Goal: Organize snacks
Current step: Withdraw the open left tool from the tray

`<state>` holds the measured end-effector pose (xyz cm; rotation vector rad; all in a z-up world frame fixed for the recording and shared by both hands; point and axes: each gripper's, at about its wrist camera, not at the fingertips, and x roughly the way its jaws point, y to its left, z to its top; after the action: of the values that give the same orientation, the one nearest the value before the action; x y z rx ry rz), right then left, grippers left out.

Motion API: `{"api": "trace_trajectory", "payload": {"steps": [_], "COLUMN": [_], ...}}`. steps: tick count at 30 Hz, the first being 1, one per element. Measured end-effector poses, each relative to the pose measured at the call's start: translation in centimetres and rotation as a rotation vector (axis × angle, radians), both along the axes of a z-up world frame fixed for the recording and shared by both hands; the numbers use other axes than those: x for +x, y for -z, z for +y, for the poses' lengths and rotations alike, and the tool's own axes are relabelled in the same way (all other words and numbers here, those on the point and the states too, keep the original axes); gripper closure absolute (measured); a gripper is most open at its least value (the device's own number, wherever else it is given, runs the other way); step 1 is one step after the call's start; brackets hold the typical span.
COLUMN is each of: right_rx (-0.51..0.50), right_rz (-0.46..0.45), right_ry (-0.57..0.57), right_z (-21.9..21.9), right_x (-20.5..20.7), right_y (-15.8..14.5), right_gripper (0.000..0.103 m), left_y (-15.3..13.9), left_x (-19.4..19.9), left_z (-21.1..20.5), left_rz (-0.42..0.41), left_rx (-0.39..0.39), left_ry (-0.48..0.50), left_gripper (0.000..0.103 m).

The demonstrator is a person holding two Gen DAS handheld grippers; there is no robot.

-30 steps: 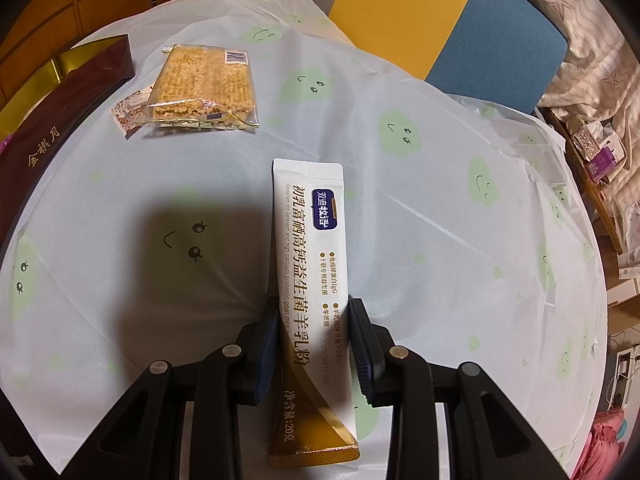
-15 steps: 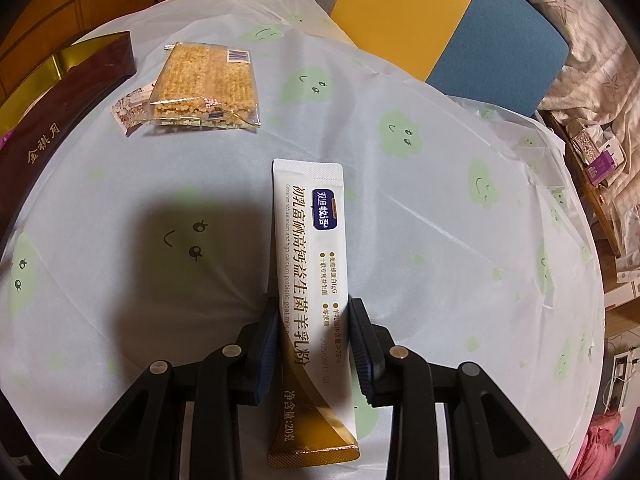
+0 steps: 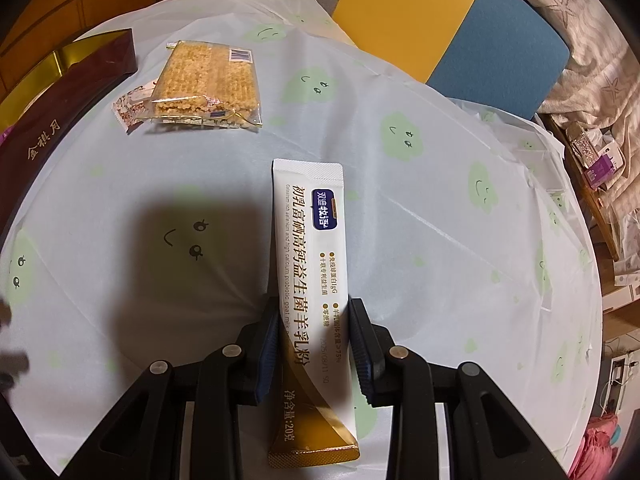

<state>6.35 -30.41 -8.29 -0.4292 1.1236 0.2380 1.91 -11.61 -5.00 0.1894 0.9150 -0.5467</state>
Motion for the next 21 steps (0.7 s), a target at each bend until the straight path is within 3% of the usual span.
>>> {"api": "trace_trajectory", "payload": {"steps": [5,13,21], "right_rx": [0.002,0.011,0.022], "right_rz": [0.0,-0.001,-0.005], "right_ry": [0.001,0.006,0.015], "right_z": [0.0,-0.1,-0.3], "right_x": [0.0,0.0,-0.1], "right_y": [0.0,-0.1,0.0], "right_gripper": [0.07,0.07,0.07], "left_y": [0.8,1.4,1.6], "left_x": [-0.6,-0.6,-0.5], "left_z": [0.0,1.4,1.7], "left_rz": [-0.03,-0.024,-0.027], "left_rx": [0.004,-0.115,-0.151], "left_ry": [0.012,-0.014,-0.019], "left_gripper": [0.072,0.07,0.07]}}
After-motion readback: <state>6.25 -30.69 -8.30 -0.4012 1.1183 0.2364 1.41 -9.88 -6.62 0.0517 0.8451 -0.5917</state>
